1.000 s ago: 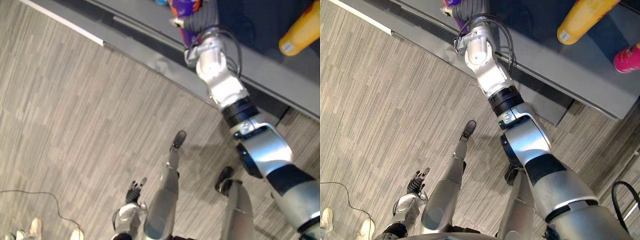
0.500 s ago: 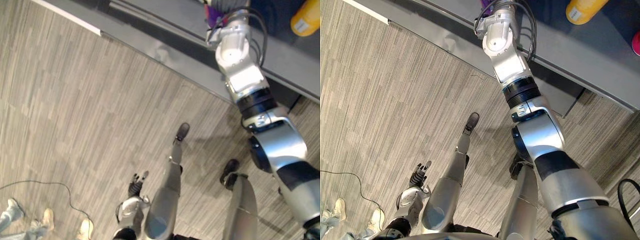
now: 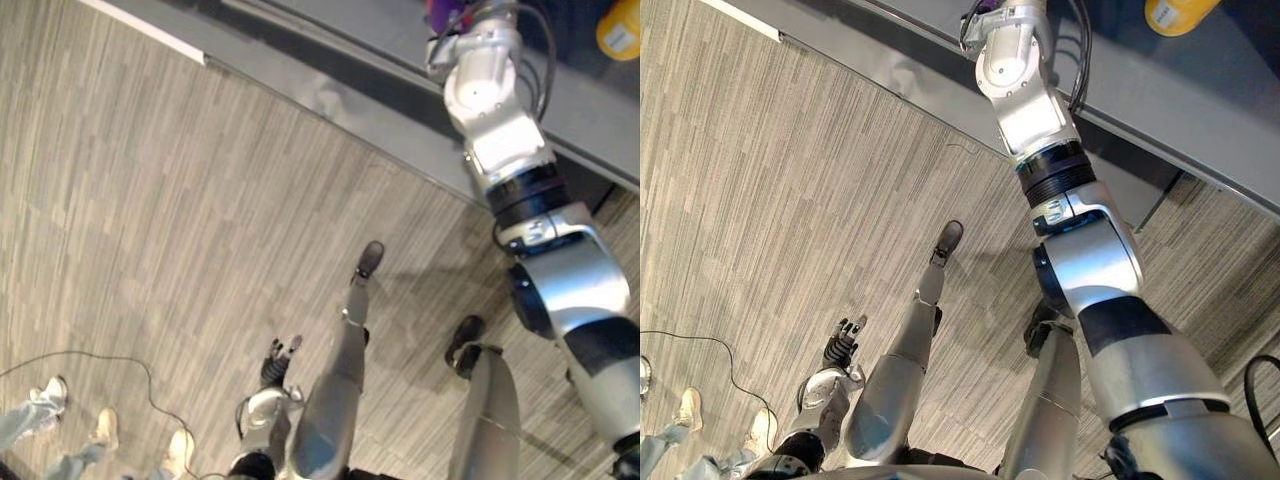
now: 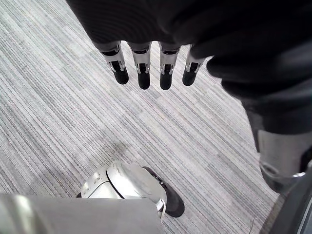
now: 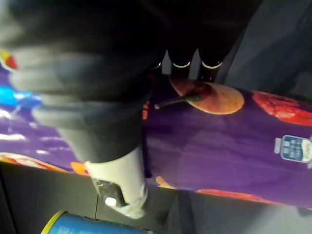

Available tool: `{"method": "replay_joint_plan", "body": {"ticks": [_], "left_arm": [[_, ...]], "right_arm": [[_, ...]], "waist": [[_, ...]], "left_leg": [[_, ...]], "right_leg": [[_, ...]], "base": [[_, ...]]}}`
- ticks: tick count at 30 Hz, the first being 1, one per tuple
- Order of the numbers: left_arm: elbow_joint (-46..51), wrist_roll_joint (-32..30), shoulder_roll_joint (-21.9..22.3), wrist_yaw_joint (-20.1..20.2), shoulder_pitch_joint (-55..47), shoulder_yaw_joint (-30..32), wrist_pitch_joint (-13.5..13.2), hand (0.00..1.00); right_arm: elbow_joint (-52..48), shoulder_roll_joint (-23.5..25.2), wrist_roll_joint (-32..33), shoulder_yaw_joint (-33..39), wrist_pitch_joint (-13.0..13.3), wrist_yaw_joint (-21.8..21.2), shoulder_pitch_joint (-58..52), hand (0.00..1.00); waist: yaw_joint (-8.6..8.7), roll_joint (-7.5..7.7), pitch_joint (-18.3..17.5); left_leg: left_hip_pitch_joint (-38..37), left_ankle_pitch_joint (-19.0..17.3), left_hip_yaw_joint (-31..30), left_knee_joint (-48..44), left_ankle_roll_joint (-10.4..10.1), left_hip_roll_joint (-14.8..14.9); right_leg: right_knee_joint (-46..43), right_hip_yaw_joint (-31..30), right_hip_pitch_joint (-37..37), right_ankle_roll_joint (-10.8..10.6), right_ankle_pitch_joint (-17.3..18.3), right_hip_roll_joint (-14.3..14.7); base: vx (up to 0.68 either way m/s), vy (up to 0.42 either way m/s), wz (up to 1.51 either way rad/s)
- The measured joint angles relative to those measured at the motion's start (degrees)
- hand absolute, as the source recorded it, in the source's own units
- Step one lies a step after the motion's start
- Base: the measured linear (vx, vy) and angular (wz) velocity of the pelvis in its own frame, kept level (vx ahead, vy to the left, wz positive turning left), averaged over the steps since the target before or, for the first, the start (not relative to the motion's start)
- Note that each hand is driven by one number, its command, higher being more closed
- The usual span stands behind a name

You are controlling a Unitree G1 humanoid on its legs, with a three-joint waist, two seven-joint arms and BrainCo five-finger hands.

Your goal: Put the gum and the chips on the shelf.

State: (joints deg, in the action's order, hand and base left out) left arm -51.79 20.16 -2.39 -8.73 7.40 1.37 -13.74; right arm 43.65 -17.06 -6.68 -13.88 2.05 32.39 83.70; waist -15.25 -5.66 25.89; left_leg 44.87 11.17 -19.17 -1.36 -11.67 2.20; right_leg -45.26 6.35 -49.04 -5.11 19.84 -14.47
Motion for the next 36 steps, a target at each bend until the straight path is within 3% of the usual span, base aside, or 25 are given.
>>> {"method": "replay_joint_plan", "body": {"ticks": [7, 8, 17, 26, 36], "left_arm": [[0.38, 0.0, 0.07, -0.03, 0.06, -1.13, 0.0, 0.0], [0.38, 0.0, 0.06, -0.02, 0.08, -1.15, 0.01, 0.0], [0.39, 0.0, 0.05, 0.07, 0.08, -1.22, 0.1, 0.0], [1.5, -0.03, -0.03, 0.15, 0.06, -1.59, 0.29, 0.0], [1.58, -0.18, 0.0, 0.46, -0.03, -1.76, 1.6, 0.0]], "right_arm": [[0.17, -2.44, 0.07, -0.07, 0.12, 1.54, 1.12, 1.0], [0.18, -2.45, 0.07, -0.04, 0.27, 1.75, 1.18, 0.0], [7.03, -2.48, -0.02, -1.03, -2.7, -1.55, -0.33, 0.0], [8.65, -1.91, -0.07, -4.41, -2.74, -1.79, -3.06, 0.0], [8.59, 1.88, 0.03, 0.25, -2.9, -2.99, -7.03, 0.0]], "waist": [[-0.57, -0.19, -0.11], [-0.57, -0.19, -0.11], [-0.41, -0.19, -0.12], [0.98, -0.16, -0.15], [2.83, 0.1, -0.27]], "left_leg": [[0.79, 0.25, 0.16, 0.04, 0.17, -0.67], [0.8, 0.41, 0.19, 0.02, -0.05, -0.7], [0.3, 0.71, 0.21, -0.21, -0.42, -0.68], [-3.27, 0.26, 1.14, 0.05, 0.16, -0.1], [-6.69, 0.55, 0.96, 0.06, -0.12, 0.28]], "right_leg": [[-0.81, -0.24, -1.21, -0.04, 0.82, -0.73], [-0.81, -0.26, -1.19, -0.04, 0.82, -0.74], [-0.45, -0.25, -0.45, -0.04, 0.81, -0.66], [2.42, 0.07, 4.24, -0.1, 0.78, -0.31], [3.52, 1.42, 8.77, -0.16, 0.73, -0.17]], "base": [[0.04, -0.048, 0.05], [0.05, -0.047, 0.01], [0.05, -0.049, -0.01], [0.03, -0.027, -0.06], [0.03, -0.03, 0.02]]}}
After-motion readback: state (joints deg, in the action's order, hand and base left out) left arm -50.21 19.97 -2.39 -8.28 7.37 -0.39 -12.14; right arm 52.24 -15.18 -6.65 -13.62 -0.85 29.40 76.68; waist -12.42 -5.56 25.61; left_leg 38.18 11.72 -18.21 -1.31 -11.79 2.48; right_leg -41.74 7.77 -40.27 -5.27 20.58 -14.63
